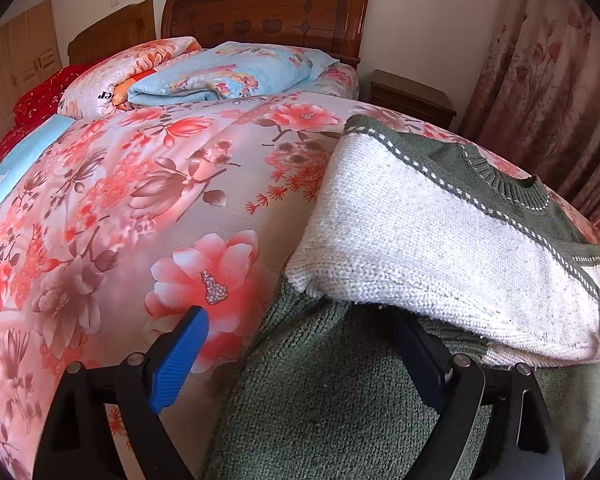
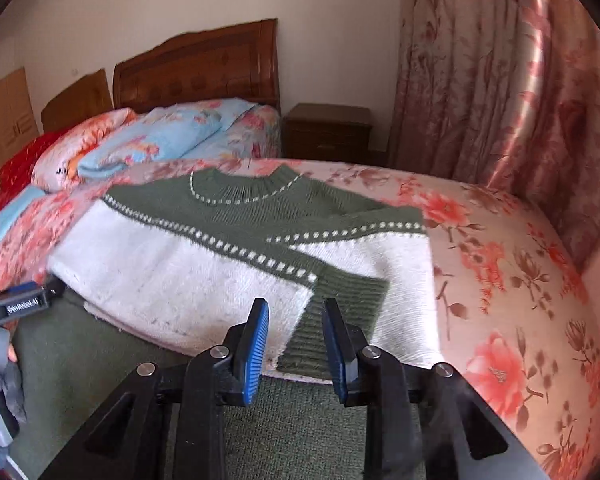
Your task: Fold small clothes
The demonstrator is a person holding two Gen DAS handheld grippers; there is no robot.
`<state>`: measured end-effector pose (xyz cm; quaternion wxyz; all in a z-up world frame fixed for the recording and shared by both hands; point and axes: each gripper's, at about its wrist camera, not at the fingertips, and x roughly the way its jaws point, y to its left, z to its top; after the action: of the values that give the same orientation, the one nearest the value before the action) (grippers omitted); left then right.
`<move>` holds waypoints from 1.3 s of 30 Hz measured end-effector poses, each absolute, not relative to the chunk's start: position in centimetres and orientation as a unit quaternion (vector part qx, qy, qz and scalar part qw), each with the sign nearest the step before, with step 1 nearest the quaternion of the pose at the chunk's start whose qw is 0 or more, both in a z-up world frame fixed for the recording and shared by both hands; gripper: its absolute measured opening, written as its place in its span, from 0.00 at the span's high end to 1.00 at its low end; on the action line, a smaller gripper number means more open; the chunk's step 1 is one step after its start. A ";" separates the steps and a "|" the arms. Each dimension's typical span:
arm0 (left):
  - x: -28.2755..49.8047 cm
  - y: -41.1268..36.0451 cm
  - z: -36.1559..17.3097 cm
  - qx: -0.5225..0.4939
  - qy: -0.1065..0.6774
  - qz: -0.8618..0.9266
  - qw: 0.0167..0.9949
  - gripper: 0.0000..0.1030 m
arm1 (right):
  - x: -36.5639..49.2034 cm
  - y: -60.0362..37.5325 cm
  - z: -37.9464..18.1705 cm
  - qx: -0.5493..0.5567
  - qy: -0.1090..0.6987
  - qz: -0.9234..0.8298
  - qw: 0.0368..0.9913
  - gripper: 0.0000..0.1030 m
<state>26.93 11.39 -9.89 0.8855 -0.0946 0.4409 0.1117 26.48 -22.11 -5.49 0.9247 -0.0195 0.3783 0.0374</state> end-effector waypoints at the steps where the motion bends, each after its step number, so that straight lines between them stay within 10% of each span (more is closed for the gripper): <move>1: 26.5 11.5 -9.7 -0.096 0.435 0.117 0.887 0.00 | 26.8 -22.0 -6.5 -0.025 0.393 0.029 0.919 0.73; 8: 22.2 12.5 -3.7 -0.150 0.291 0.156 0.932 0.00 | 25.9 -23.6 -7.6 -0.004 0.373 0.049 0.927 0.71; 19: 41.3 7.3 -7.4 -0.112 0.491 -0.024 0.863 0.00 | 26.2 -23.4 -7.5 -0.004 0.372 0.049 0.927 0.71; 39: 44.7 2.8 -6.4 -0.025 0.482 0.024 0.876 0.00 | 26.2 -24.2 -7.6 0.018 0.372 0.068 0.926 0.71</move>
<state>44.72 2.78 -6.35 0.8757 -0.0246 0.4816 0.0242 26.21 -24.16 -7.59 0.9258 0.0184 0.3716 0.0676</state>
